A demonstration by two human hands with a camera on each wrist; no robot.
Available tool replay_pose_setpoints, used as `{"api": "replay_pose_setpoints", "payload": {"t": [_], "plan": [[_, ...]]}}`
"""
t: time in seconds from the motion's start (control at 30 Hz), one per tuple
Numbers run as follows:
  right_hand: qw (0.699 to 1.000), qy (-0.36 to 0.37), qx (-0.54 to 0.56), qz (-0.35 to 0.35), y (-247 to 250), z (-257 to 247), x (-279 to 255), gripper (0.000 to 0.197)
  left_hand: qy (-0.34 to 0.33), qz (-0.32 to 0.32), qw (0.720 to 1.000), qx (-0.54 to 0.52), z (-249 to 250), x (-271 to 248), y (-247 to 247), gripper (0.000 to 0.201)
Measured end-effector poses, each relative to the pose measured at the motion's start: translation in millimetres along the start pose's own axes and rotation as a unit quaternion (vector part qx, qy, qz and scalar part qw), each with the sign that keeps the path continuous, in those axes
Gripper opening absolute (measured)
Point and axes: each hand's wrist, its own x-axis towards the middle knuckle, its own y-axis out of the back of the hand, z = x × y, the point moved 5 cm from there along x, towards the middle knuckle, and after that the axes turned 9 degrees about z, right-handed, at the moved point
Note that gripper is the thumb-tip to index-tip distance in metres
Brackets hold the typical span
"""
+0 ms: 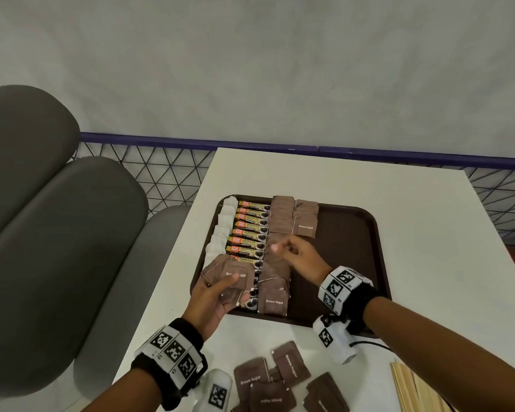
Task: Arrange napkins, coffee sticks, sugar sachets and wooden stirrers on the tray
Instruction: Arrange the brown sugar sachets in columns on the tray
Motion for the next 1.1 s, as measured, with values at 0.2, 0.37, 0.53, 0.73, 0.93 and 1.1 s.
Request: {"api": "replay_pose_setpoints", "payload": {"t": [0.2, 0.37, 0.53, 0.73, 0.93, 1.1], "plan": [[0.99, -0.001, 0.034, -0.14, -41.7, -14.4, -24.6, 0.013, 0.001, -0.013, 1.0, 0.008, -0.7, -7.5, -7.1, 0.023], [0.992, -0.006, 0.064, -0.112, -43.4, -11.3, -21.5, 0.02, 0.032, -0.005, 0.999, -0.035, -1.0, -8.3, -8.5, 0.028], [0.986, -0.066, 0.151, -0.021, -20.9, -5.1, -9.0, 0.015, 0.043, 0.011, 0.997, -0.059, -2.8, -5.2, -2.9, 0.026], [0.966, -0.09, 0.1, 0.218, 40.9, 23.5, 16.3, 0.022, 0.031, 0.03, 0.998, -0.056, -2.6, -1.5, 3.6, 0.024], [0.94, -0.162, -0.011, 0.3, 77.7, 63.6, 34.3, 0.016, 0.037, 0.027, 0.997, -0.055, -1.0, 6.2, 8.1, 0.026], [0.945, -0.164, -0.087, 0.269, 77.1, 69.7, 47.5, 0.017, 0.043, 0.025, 0.997, -0.061, 0.0, 13.8, 13.0, 0.031]]}}
